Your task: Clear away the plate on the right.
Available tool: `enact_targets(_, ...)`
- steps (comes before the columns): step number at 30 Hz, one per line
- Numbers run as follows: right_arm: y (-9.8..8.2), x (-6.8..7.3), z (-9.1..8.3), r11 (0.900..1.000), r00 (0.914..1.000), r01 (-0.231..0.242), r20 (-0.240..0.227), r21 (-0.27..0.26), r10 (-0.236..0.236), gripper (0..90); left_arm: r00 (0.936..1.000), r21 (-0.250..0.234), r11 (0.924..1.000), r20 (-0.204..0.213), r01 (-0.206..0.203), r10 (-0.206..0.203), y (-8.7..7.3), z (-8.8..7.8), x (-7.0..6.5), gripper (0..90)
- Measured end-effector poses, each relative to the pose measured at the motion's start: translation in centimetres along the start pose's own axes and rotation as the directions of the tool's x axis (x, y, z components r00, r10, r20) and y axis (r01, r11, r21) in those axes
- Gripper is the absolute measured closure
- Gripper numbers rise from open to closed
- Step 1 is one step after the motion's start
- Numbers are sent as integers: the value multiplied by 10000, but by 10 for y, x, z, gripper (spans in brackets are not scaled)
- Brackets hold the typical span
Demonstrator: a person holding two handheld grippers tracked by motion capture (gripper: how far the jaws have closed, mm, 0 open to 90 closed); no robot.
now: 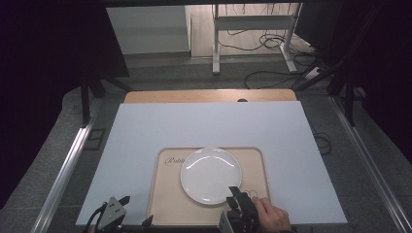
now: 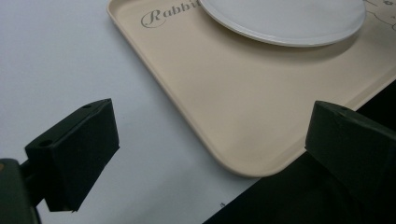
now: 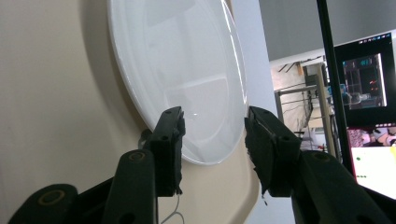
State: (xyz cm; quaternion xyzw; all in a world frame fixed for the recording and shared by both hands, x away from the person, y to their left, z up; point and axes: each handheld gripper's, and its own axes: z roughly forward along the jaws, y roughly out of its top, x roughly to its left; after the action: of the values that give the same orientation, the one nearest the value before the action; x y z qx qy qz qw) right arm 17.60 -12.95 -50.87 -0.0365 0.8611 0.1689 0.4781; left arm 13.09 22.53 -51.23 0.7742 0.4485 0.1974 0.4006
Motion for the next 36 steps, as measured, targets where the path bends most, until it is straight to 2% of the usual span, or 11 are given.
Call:
enact_targets(1,-2,-2,0,9998,9997,-210,-79,-30,209,556,10000,-2,10000,0,2,-2,0,0,0,23)
enact_targets(6,-5,-7,-1,9982,9979,-603,-242,-63,601,547,10000,-3,10000,-1,-1,1,0,0,0,23)
enact_targets(8,-8,-10,-2,9952,9949,-971,-287,-113,968,537,10000,0,10000,0,-4,4,0,0,0,23)
enact_targets(15,-13,-15,-2,9883,9875,-1520,-453,-149,1511,512,10000,0,10000,0,-5,5,0,0,0,23)
enact_targets(20,-17,-19,-3,9772,9760,-2116,-572,-186,2102,496,10000,-3,10000,2,2,-2,0,0,0,23)
enact_targets(25,-20,-22,-5,9695,9673,-2444,-755,-203,2423,486,10000,-1,10000,0,-1,1,0,0,0,23)
enact_targets(26,-22,-23,-5,9641,9614,-2646,-850,-225,2618,482,10000,-3,10000,1,-2,2,0,0,0,23)
enact_targets(28,-22,-24,-5,9634,9609,-2664,-866,-302,2630,480,10000,-3,10000,2,-3,3,0,0,0,23)
enact_targets(31,-24,-26,-6,9535,9495,-3004,-1029,-265,2963,472,10000,0,10000,1,-6,6,0,0,0,23)
enact_targets(36,-28,-29,-8,9423,9373,-3339,-1140,-241,3292,449,10000,-5,10000,2,-3,3,0,0,0,23)
